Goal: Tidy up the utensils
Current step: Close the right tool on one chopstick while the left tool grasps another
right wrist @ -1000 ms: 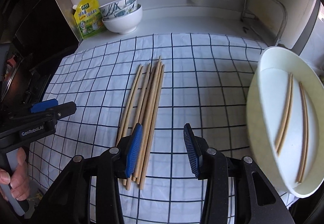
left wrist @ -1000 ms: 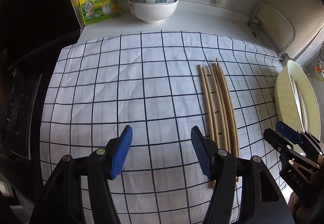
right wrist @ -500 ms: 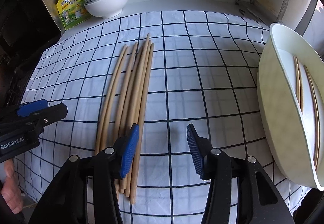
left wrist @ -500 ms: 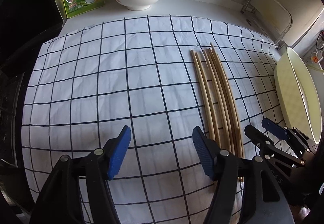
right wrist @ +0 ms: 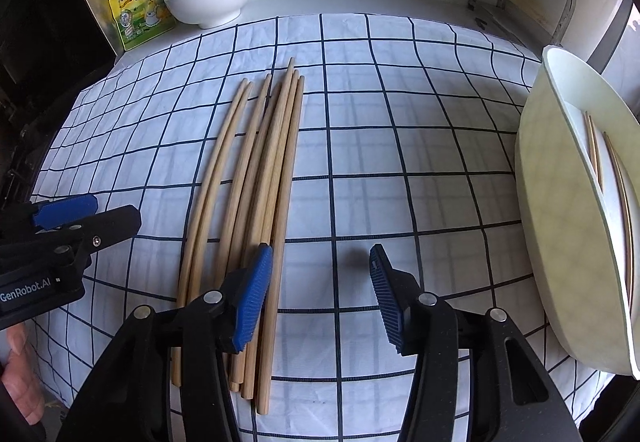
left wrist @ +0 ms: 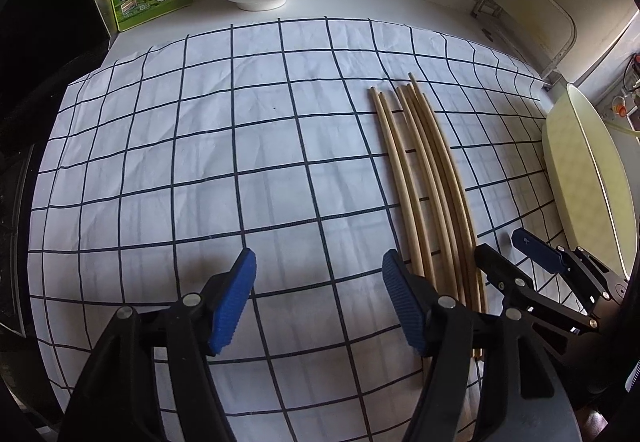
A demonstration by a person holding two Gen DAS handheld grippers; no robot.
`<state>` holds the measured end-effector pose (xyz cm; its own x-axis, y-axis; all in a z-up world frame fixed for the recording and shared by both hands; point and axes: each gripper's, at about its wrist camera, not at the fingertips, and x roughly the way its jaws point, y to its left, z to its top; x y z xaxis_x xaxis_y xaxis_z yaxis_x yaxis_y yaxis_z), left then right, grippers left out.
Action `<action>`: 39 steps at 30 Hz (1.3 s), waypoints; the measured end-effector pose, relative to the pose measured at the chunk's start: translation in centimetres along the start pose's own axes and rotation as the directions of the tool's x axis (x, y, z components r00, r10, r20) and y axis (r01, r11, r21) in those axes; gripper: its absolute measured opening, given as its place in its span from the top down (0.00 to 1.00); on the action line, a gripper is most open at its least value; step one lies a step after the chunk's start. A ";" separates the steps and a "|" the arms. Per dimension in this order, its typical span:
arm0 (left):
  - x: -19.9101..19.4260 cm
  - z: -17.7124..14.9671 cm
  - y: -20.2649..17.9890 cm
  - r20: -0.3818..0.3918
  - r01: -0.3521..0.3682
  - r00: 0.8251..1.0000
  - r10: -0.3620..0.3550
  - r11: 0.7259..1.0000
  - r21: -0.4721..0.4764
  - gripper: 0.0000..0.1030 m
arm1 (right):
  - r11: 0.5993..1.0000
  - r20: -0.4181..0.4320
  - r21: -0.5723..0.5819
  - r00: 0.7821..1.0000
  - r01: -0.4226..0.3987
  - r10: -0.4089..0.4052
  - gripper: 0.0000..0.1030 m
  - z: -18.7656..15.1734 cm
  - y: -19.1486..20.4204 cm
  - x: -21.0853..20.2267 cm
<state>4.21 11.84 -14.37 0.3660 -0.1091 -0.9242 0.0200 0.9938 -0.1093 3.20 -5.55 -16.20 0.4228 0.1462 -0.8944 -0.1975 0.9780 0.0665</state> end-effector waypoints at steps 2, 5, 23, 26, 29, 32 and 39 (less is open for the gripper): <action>0.1 0.0 -0.4 -0.001 0.001 1.000 -0.001 1.000 0.006 0.37 | 1.000 0.001 -0.001 1.000 0.006 -0.006 0.53 -0.1 -0.1 -0.1; 0.3 0.0 -1.0 0.000 0.009 1.000 -0.009 1.000 0.018 0.36 | 1.000 0.003 0.004 1.000 0.013 -0.013 0.53 -0.1 -0.5 -0.2; 2.0 -0.4 -3.4 -0.007 -0.008 1.000 0.009 0.998 0.068 0.33 | 0.997 0.017 0.058 0.999 0.040 -0.041 0.53 -0.7 -3.5 -1.0; 2.2 -0.2 -3.7 -0.005 -0.023 1.000 0.024 0.997 0.077 0.33 | 0.998 0.022 0.057 0.999 0.037 -0.038 0.53 -0.6 -3.4 -1.1; 2.3 -0.3 -4.0 0.000 -0.045 0.999 0.045 0.995 0.093 0.31 | 0.998 0.022 0.057 0.999 0.035 -0.036 0.53 -0.5 -3.4 -1.2; 2.4 -0.3 -3.9 -0.003 -0.070 0.998 0.071 0.992 0.100 0.33 | 0.998 0.021 0.053 0.999 0.029 -0.030 0.53 -0.6 -3.3 -1.1; 1.8 -0.9 -1.5 -0.011 -0.093 0.996 0.094 0.994 0.062 0.33 | 0.999 0.019 0.042 1.000 0.015 -0.016 0.53 -0.5 -3.1 -0.8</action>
<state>4.00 10.14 -16.26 0.3562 -0.0154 -0.9343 0.0433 0.9991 0.0000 3.02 -8.81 -15.89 0.4427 0.1335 -0.8867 -0.1536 0.9855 0.0717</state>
